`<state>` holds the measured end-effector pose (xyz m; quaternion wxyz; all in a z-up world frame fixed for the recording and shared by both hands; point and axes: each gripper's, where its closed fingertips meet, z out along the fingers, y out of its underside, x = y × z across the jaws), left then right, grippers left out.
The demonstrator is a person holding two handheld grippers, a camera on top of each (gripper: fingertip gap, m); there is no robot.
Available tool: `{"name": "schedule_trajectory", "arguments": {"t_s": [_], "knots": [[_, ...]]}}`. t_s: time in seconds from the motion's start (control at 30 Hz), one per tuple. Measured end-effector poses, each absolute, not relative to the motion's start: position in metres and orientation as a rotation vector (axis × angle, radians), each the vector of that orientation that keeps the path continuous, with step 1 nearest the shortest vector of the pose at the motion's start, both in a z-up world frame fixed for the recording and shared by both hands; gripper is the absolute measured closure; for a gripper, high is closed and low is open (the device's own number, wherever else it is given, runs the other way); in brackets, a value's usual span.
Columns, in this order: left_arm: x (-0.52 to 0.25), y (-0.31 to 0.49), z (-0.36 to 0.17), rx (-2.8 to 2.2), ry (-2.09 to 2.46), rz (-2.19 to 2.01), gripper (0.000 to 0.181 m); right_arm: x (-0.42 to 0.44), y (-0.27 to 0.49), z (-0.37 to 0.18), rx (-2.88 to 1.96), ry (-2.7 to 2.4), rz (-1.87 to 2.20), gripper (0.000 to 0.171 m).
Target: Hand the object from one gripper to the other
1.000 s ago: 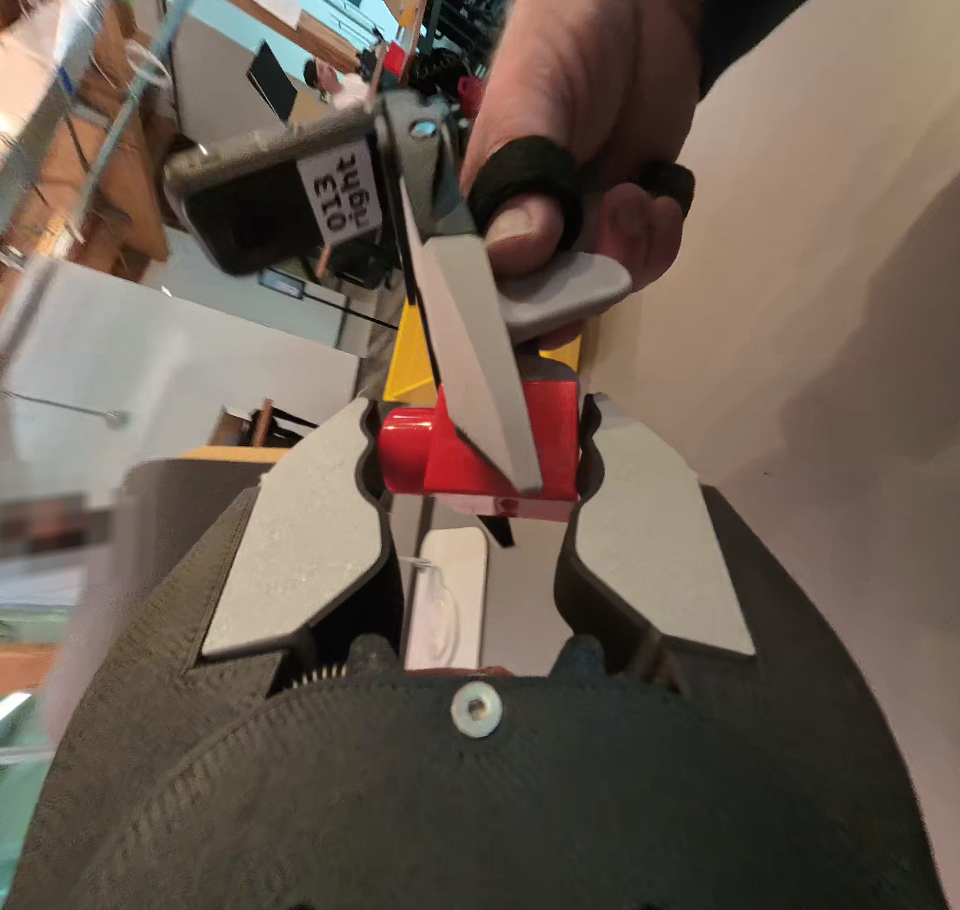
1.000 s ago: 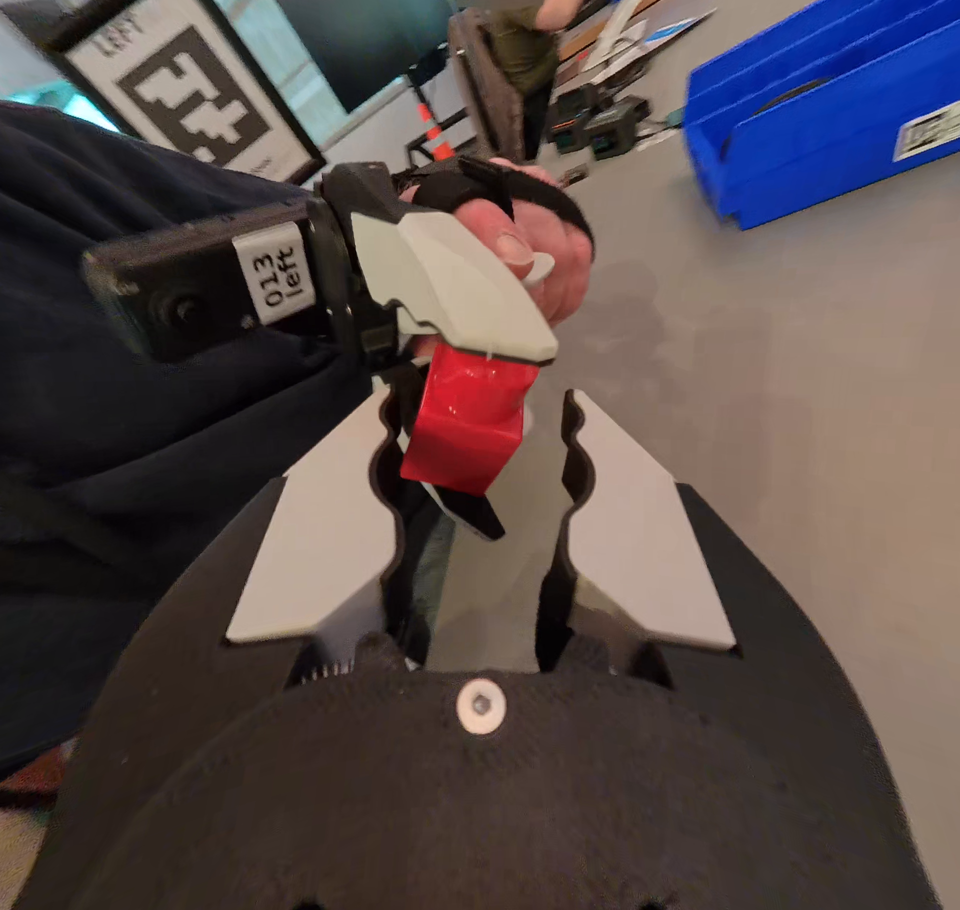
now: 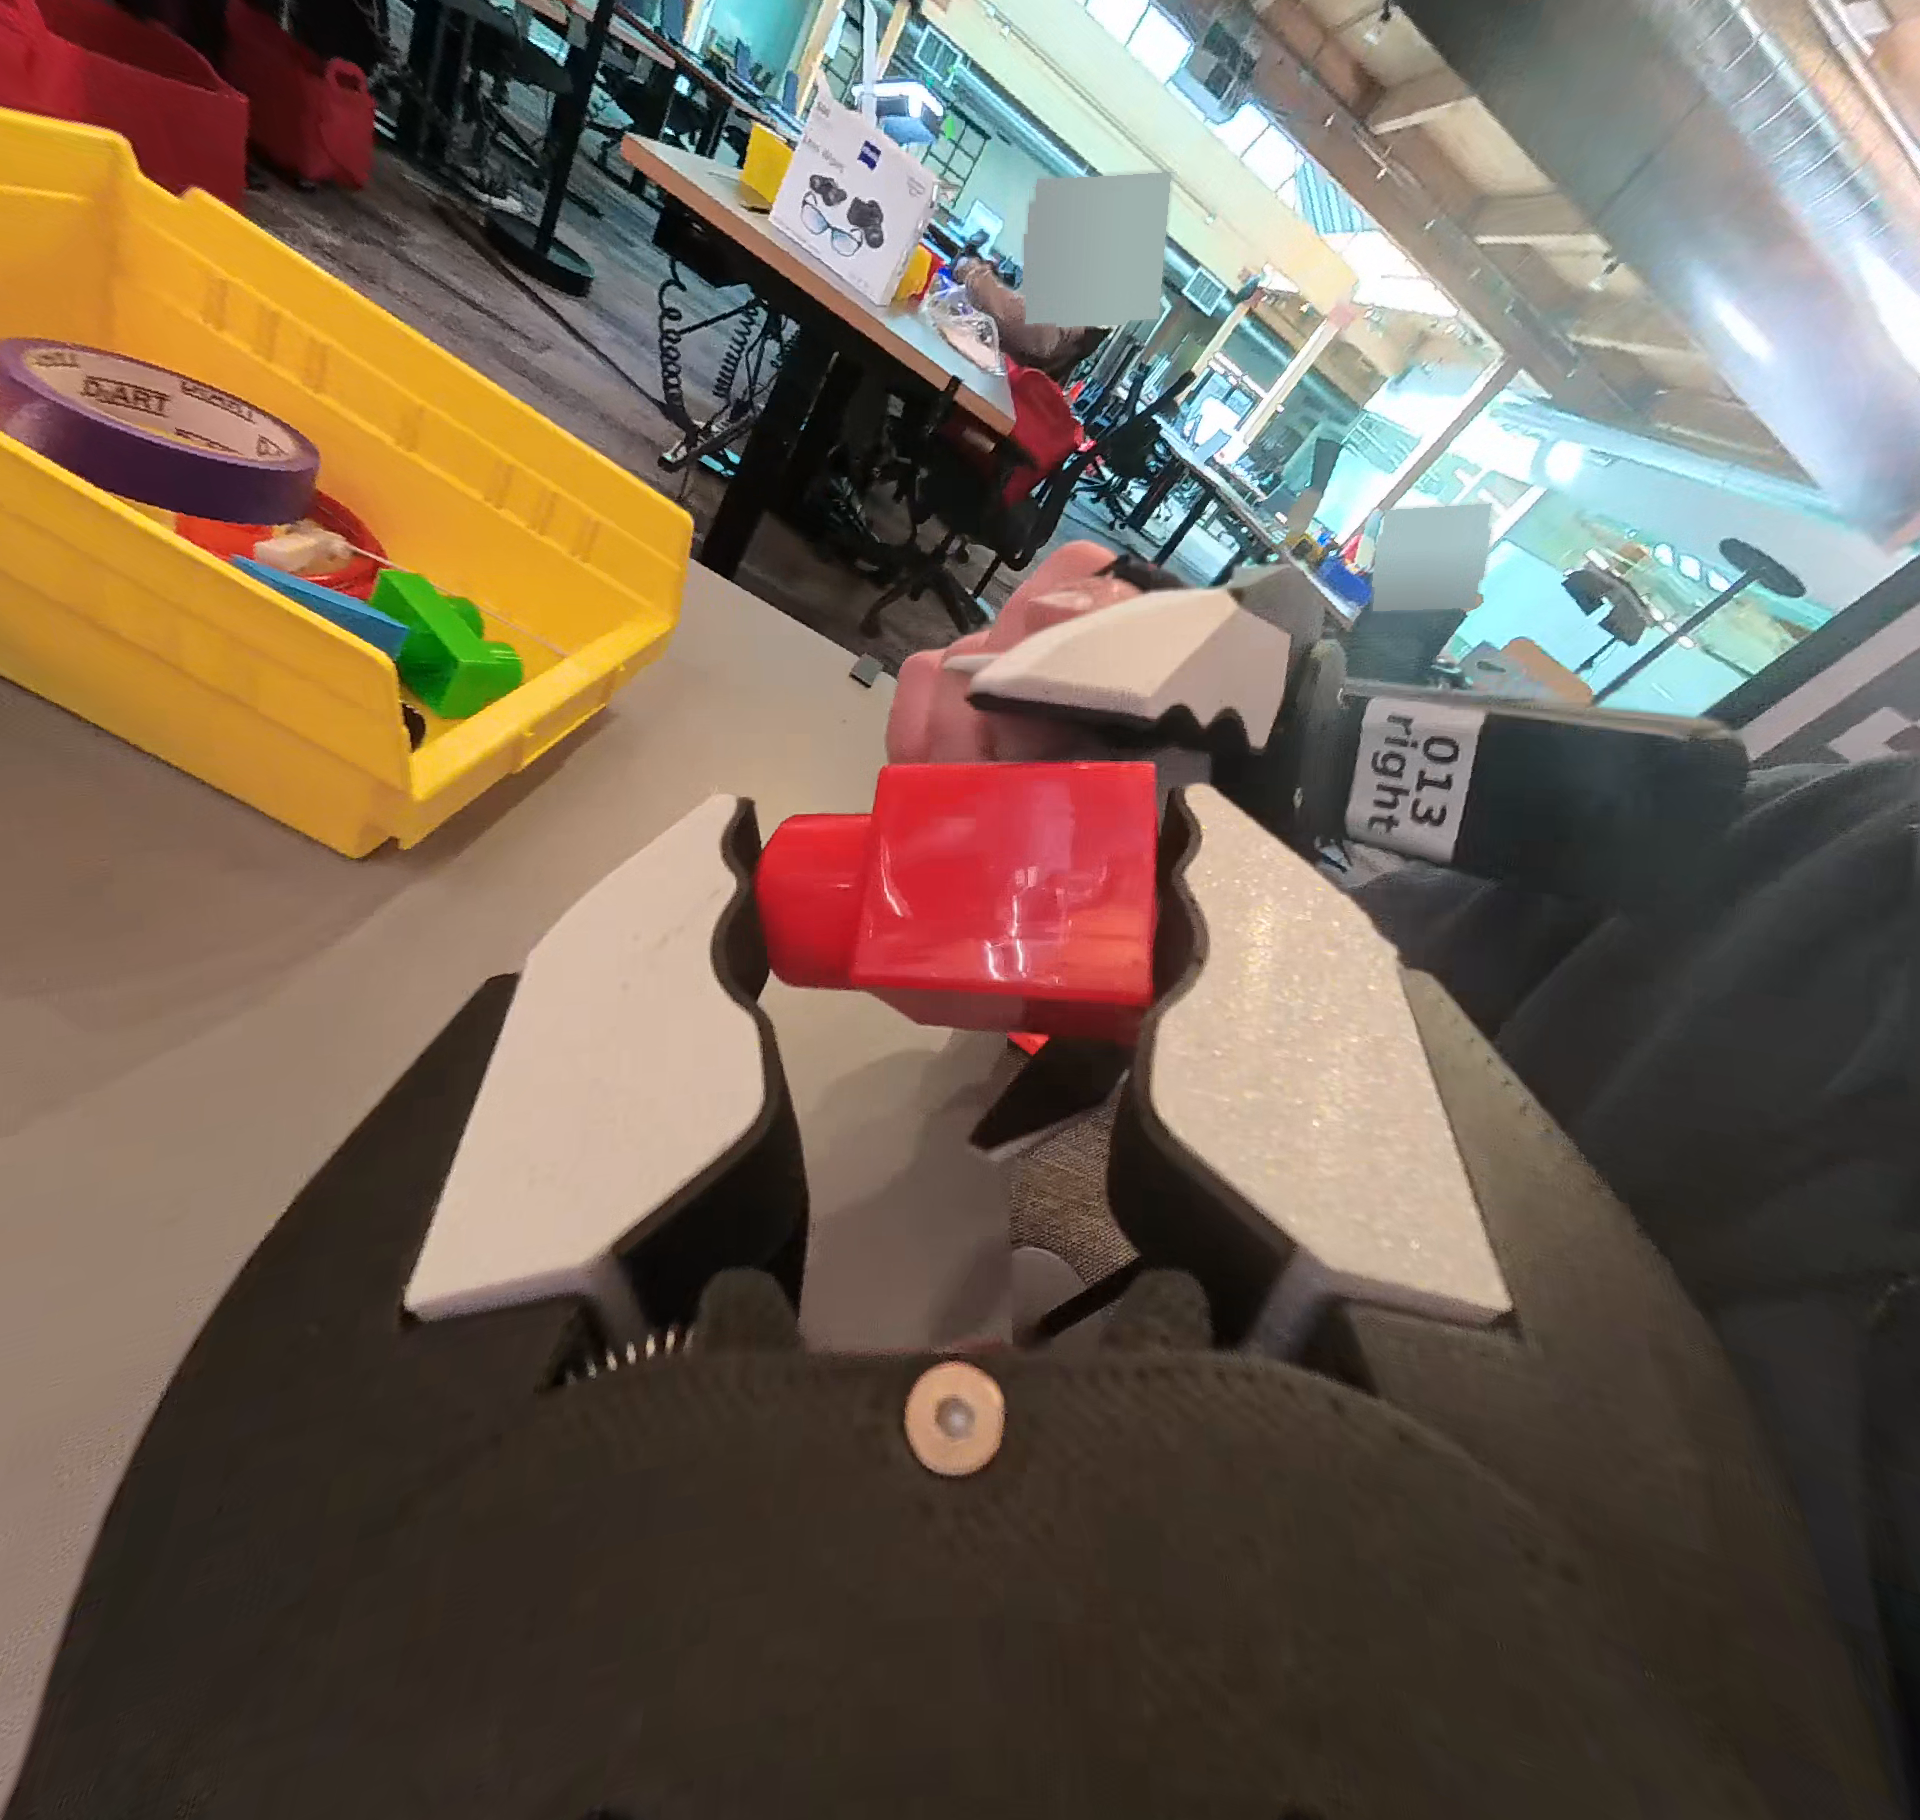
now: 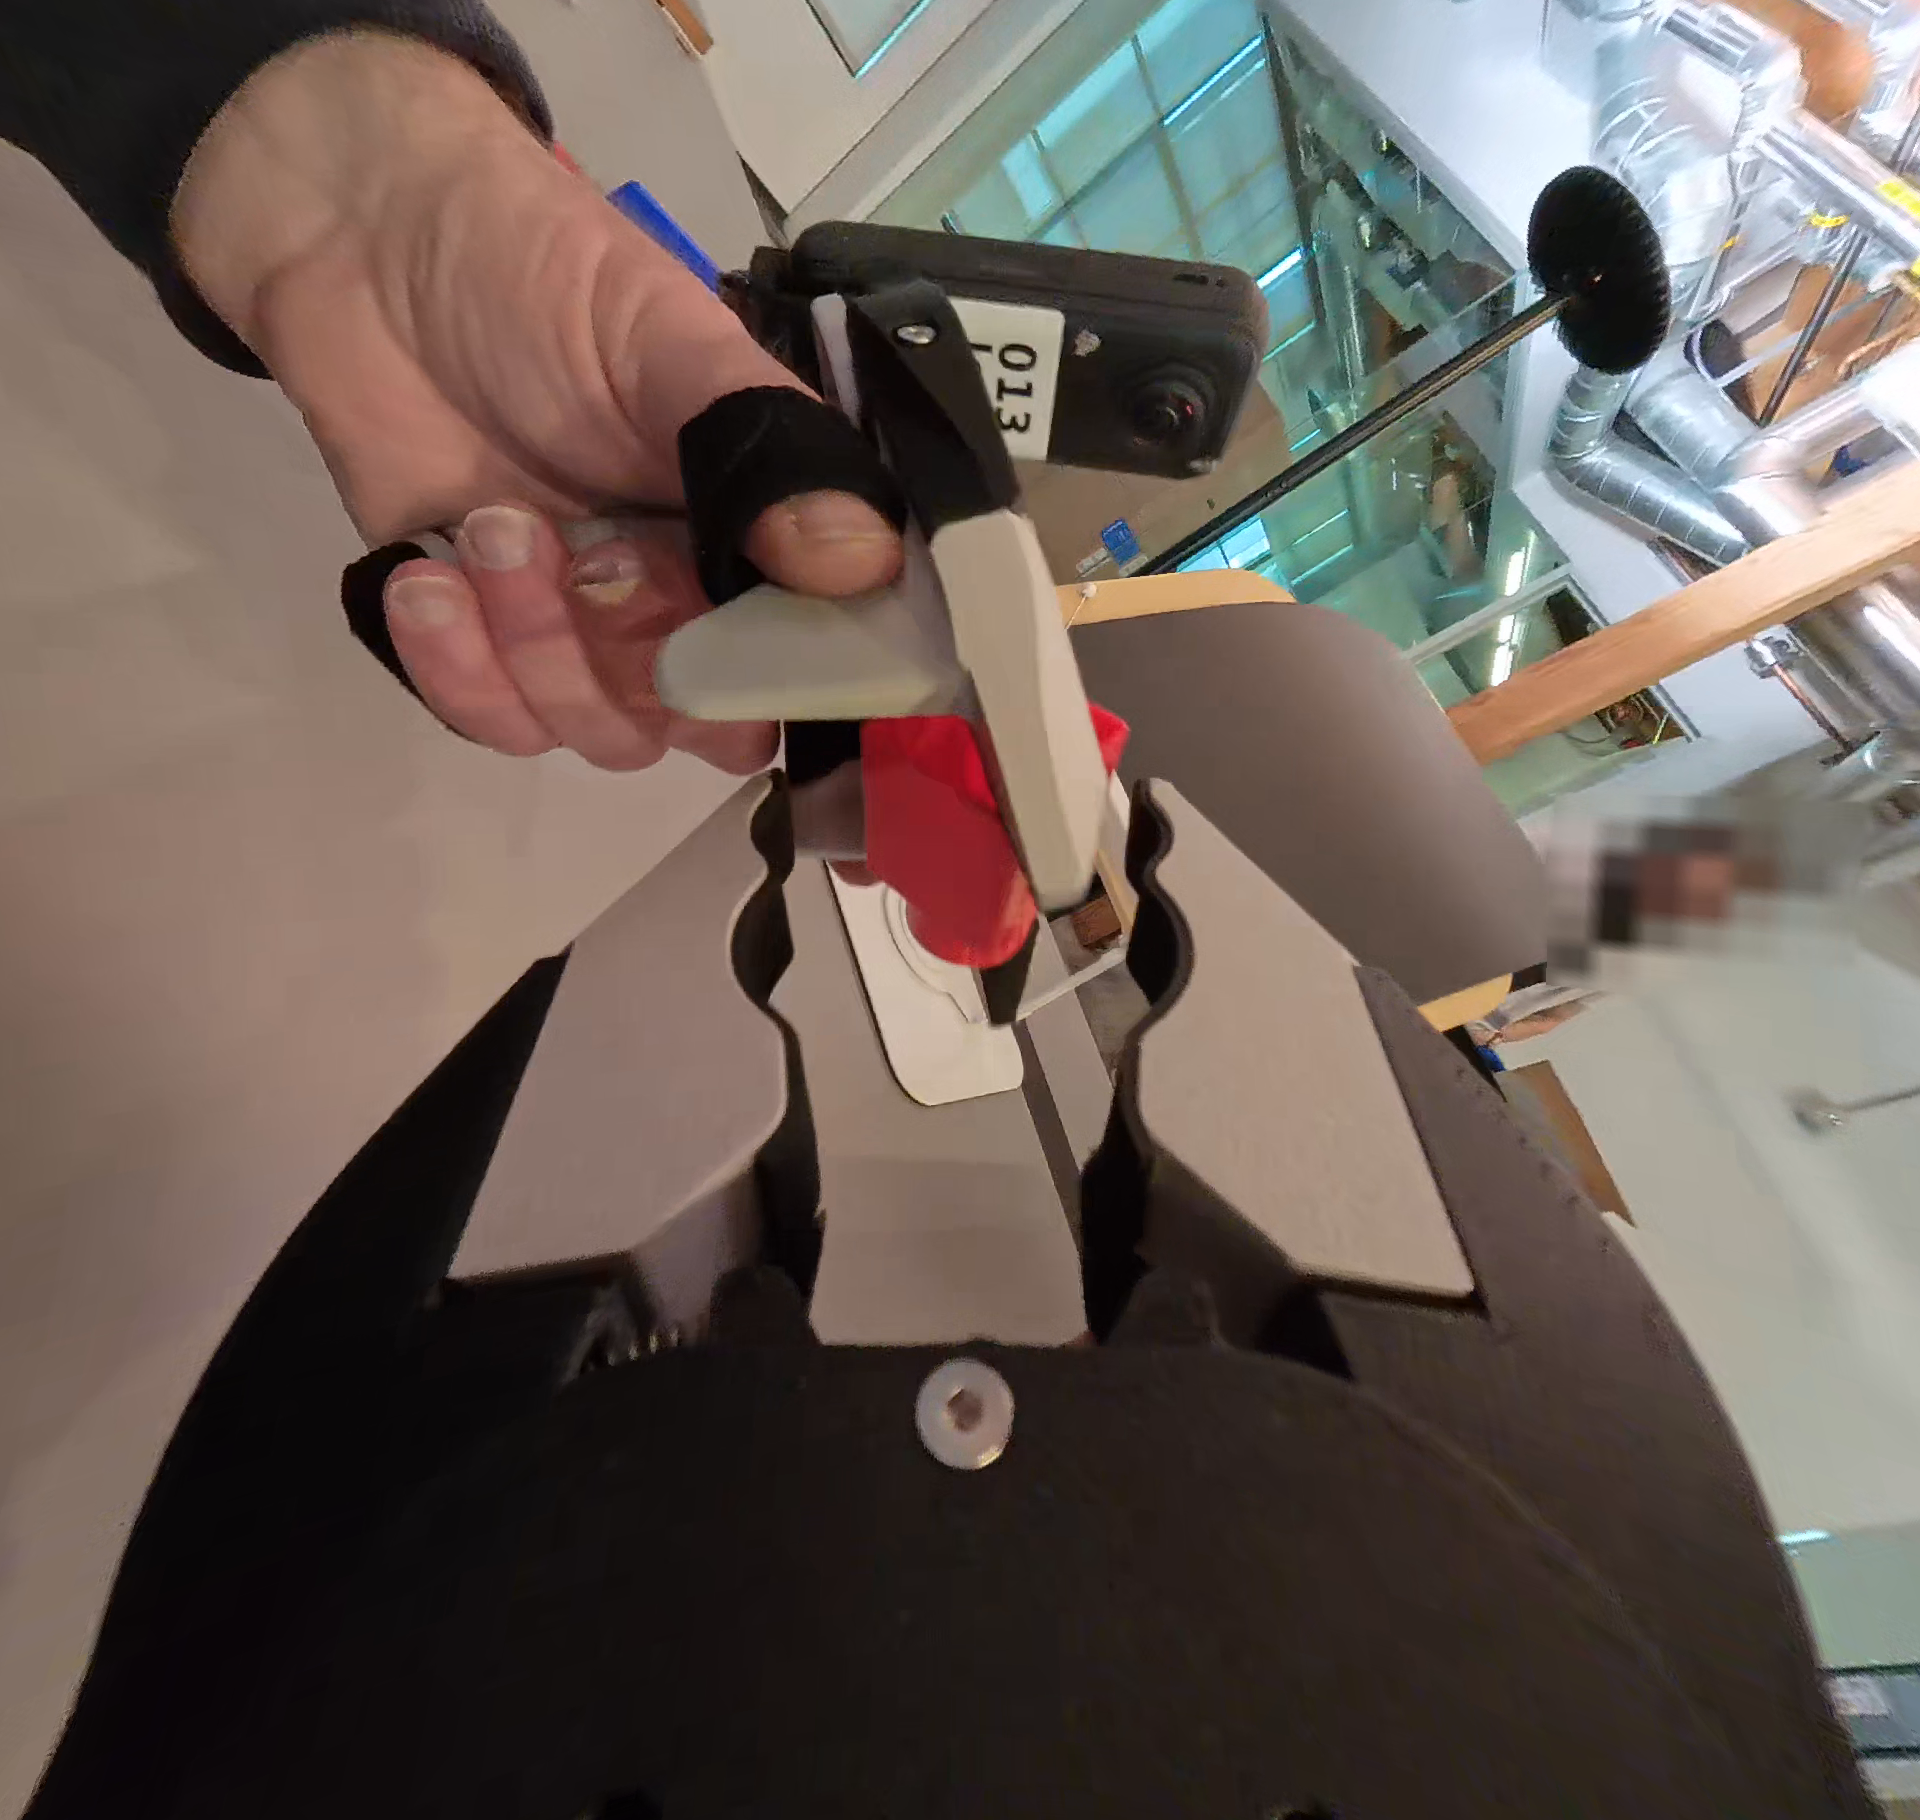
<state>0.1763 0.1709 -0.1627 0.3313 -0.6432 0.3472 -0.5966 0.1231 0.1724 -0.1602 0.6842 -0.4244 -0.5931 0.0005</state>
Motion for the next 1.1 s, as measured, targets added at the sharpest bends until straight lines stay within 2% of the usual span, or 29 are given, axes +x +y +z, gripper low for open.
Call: {"name": "schedule_trajectory", "arguments": {"t_s": [0.13, 0.27, 0.37, 0.5, 0.7, 0.83, 0.97, 1.1], "knots": [[0.183, 0.162, -0.163, -1.674, 0.905, -1.613, 0.109, 0.119, 0.176, -0.156, -0.921, -1.31, -0.07, 0.126], [0.184, 0.161, -0.16, -1.655, 0.891, -1.636, 0.109, 0.119, 0.175, -0.154, -0.937, -1.309, -0.025, 0.128], [0.181, 0.163, -0.158, -1.623, 0.929, -1.579, 0.108, 0.126, 0.179, -0.15, -1.056, -1.24, 0.183, 0.129], [0.166, 0.171, -0.157, -1.498, 1.09, -1.162, 0.095, 0.137, 0.184, -0.149, -1.274, -1.134, 0.653, 0.128], [0.16, 0.177, -0.161, -1.096, 1.453, -0.195, 0.08, 0.143, 0.174, -0.148, -1.511, -0.999, 1.455, 0.129], [0.175, 0.174, -0.173, -0.953, 1.571, 0.023, 0.082, 0.134, 0.161, -0.159, -1.577, -1.005, 1.691, 0.129], [0.181, 0.168, -0.184, -0.93, 1.627, 0.015, 0.104, 0.13, 0.148, -0.167, -1.606, -1.047, 1.804, 0.129], [0.179, 0.169, -0.189, -0.964, 1.616, 0.001, 0.104, 0.129, 0.15, -0.17, -1.594, -1.04, 1.804, 0.128]]}}
